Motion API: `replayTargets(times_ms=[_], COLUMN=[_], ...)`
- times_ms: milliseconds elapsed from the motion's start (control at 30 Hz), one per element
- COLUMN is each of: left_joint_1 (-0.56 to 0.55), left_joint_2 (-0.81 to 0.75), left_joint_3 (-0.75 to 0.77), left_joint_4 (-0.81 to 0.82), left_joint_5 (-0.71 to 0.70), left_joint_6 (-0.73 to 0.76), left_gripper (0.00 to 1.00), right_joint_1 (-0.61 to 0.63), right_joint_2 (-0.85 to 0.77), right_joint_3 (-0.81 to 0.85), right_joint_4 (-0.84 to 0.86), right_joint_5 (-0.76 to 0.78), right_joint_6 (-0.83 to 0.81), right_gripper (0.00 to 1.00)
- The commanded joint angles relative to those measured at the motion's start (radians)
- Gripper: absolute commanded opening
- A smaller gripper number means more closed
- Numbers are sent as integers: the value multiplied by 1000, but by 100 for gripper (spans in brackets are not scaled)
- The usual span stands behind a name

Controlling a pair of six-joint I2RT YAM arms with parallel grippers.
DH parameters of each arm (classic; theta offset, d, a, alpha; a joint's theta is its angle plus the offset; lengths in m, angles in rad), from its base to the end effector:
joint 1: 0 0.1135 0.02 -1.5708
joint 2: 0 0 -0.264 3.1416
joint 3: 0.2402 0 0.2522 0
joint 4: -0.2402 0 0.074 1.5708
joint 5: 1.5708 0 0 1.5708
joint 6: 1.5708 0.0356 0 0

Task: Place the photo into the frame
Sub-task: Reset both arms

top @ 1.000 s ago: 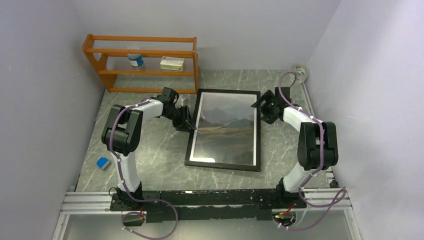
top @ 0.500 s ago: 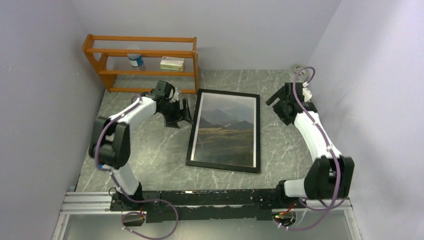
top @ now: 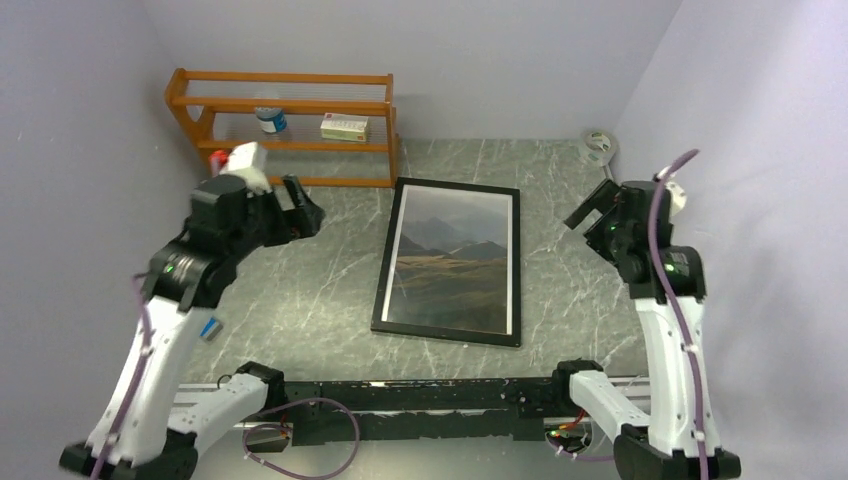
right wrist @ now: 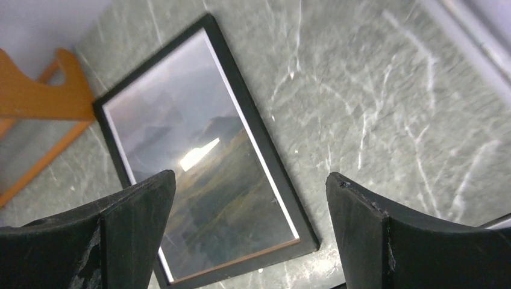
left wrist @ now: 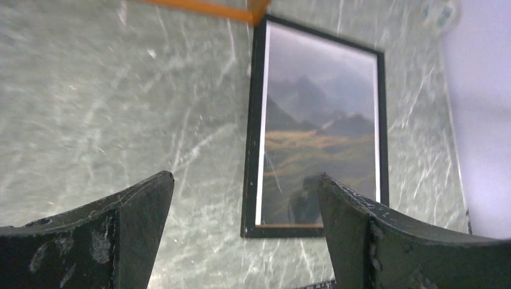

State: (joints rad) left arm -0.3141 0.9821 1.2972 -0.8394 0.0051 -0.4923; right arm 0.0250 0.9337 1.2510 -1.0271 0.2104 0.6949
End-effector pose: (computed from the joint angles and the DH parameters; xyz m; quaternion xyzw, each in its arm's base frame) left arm 0.1736 -0.0566 0.4112 -0.0758 0.8629 -0.1981 0.4588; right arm 0.1596 -0.0034 0.3882 0.3385 0.8391 0.0569 0.4220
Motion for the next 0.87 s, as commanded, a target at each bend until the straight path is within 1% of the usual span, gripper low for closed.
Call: replayTargets(times_ms=[0,133,233,300,367,467,600,833], left_joint_1=[-3,-3,-3,-3,-3,-3,-3,-3], left_joint_2=[-130,-195,-203,-198,-191,-193,-206,-210], left_joint_3=[98,199,316,374,425,475,509,511], left_joint_4=[-107,-220,-313,-364,-418,-496,-545,-587], left_joint_5=[-180,-267,-295,-306,-311,-318,-311,-280], left_joint_6=[-9,10,51,75,77,58,54,45], left_gripper=[94,94,94,94,94,94,94,94], right_joint_1=[-1,-1,0,-1,0,-1,0,-1], right_joint_2=[-65,-85,-67,-65,-94,-142,-166,-179], right_joint_3=[212,396,545,609,610,585,577,563], right_joint_4=[-186,-271,-364,-411,-398,-394,-430,-436], right_joint_5=[134,158,177,186,138,71,67,47], right_joint_6=[-56,-102,-127,-149,-202,-240,-252,-252], right_gripper=[99,99,99,99,99,99,99,99])
